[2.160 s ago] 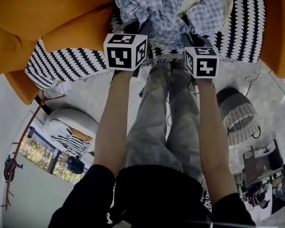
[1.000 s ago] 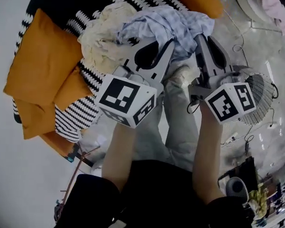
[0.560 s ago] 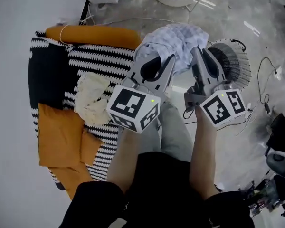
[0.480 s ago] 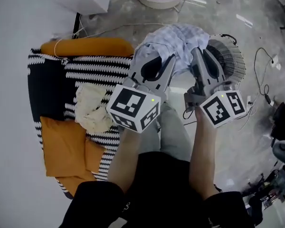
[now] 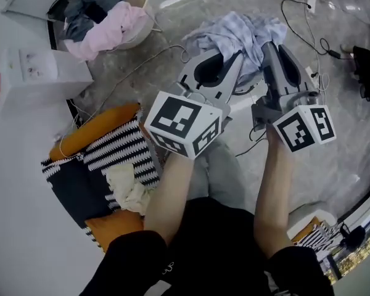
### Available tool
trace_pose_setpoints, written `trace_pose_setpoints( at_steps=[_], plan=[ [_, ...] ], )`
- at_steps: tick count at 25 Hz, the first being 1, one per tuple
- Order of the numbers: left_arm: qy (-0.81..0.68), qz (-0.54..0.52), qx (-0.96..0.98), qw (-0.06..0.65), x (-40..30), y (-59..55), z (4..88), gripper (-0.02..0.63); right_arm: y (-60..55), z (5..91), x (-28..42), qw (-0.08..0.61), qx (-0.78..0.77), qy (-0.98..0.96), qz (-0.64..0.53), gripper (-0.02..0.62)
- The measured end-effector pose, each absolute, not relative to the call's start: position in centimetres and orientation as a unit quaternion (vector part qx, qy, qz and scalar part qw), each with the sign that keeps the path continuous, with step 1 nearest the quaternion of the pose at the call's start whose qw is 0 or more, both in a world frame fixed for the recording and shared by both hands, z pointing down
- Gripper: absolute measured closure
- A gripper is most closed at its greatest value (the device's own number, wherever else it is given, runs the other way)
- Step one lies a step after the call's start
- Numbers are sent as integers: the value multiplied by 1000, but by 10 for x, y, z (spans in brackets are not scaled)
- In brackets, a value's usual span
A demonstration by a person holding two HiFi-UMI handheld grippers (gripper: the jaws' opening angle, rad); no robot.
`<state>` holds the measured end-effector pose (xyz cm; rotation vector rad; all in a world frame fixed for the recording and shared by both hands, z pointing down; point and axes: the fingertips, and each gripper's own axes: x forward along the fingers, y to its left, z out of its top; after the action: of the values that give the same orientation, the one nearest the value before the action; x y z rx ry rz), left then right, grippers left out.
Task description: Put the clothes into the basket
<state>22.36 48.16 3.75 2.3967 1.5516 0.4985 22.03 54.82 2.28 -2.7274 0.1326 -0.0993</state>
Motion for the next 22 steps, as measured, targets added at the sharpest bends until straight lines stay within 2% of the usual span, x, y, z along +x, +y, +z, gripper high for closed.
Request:
trace_pose_setpoints(
  at_steps=[3, 10, 12, 13, 14, 15, 19, 22],
  plan=[
    [541, 214, 806, 106, 228, 517, 88, 563, 587, 67, 217, 208, -976, 6, -57, 566],
    [487, 339, 802, 74, 246, 535, 264, 561, 617, 242, 224, 230, -955, -49, -181, 565],
    [468, 370, 801, 49, 247, 530, 313, 525, 620, 291, 224, 220, -948, -61, -223, 565],
    [456, 390, 799, 31, 246, 524, 337, 459, 620, 316, 222, 213, -942, -70, -249, 549],
    [442, 410, 798, 14, 245, 517, 359, 401, 620, 338, 220, 208, -936, -78, -272, 483],
    [426, 427, 798, 2, 246, 508, 378, 387, 618, 357, 218, 208, -930, -83, -290, 412],
    [375, 427, 822, -16, 254, 473, 413, 387, 588, 407, 204, 228, -915, -68, -324, 433],
    [356, 425, 832, -1, 256, 459, 419, 387, 571, 425, 193, 232, -907, -52, -348, 439]
  ],
)
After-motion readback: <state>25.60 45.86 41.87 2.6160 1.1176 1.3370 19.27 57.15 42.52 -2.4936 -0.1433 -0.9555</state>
